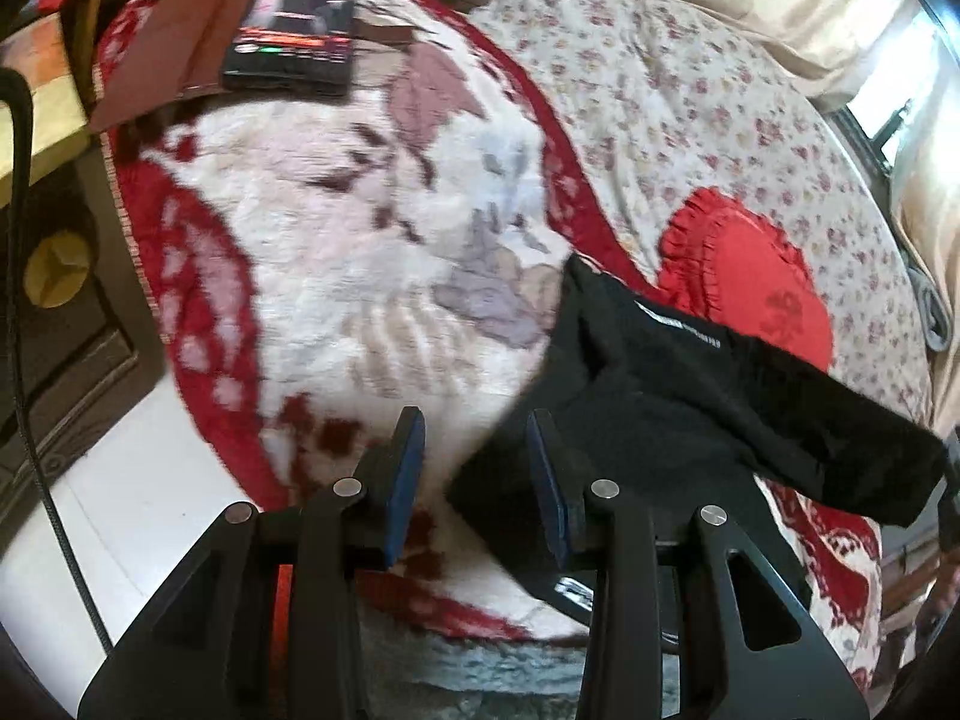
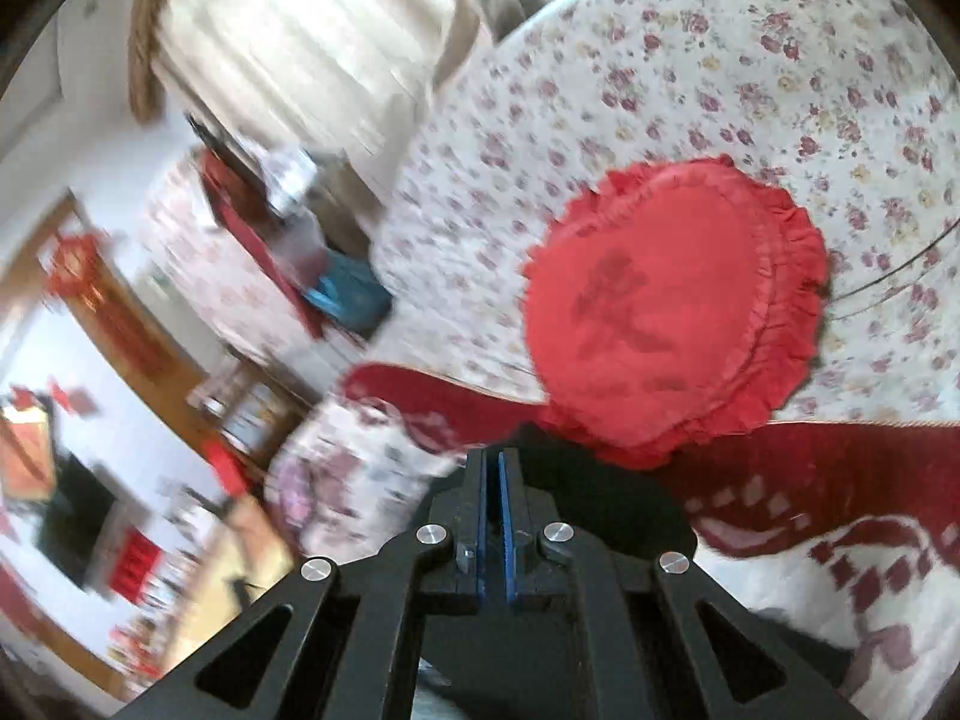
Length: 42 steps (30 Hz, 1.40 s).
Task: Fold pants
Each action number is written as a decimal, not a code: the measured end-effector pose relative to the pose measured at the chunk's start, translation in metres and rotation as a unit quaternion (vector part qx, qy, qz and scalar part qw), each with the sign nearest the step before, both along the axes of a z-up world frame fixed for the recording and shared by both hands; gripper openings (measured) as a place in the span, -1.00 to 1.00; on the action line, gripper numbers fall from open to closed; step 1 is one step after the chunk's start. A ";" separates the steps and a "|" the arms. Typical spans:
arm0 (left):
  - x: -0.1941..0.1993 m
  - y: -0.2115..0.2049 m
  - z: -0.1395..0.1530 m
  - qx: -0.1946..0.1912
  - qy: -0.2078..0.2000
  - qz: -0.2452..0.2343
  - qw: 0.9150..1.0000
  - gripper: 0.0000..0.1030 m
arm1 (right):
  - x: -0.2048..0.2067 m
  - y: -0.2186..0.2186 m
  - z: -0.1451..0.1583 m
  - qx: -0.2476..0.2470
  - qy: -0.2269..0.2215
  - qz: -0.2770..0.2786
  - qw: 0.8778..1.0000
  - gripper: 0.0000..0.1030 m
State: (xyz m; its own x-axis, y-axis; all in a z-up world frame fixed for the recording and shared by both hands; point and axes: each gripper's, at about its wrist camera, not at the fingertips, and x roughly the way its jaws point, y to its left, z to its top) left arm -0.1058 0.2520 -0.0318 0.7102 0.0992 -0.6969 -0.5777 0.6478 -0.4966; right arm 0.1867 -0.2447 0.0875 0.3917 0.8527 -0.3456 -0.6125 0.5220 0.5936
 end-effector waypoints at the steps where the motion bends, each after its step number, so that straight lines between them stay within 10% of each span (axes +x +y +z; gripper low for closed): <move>1: 0.003 -0.004 0.002 0.000 -0.003 -0.009 1.000 -0.36 | -0.001 -0.007 0.004 0.012 0.005 0.000 1.000 -0.94; 18: 0.040 -0.075 -0.002 -0.004 0.003 -0.135 0.991 -0.36 | -0.001 -0.078 -0.038 0.163 0.104 -0.036 0.980 -0.94; 23: 0.041 -0.083 -0.001 0.005 0.011 -0.153 0.988 -0.36 | 0.055 -0.089 -0.080 -0.010 0.088 -0.161 0.983 -0.94; 28: 0.040 -0.089 0.004 0.043 0.005 -0.153 0.987 0.13 | 0.068 -0.091 -0.108 -0.211 0.032 -0.306 0.928 -0.93; 35: 0.055 -0.092 0.003 0.068 -0.007 -0.198 0.978 0.34 | 0.035 -0.031 -0.133 -0.232 0.001 -0.184 0.955 -0.93; 42: 0.075 -0.053 0.033 0.073 -0.028 -0.196 0.977 0.34 | 0.044 -0.006 -0.189 -0.308 -0.005 -0.165 0.937 -0.93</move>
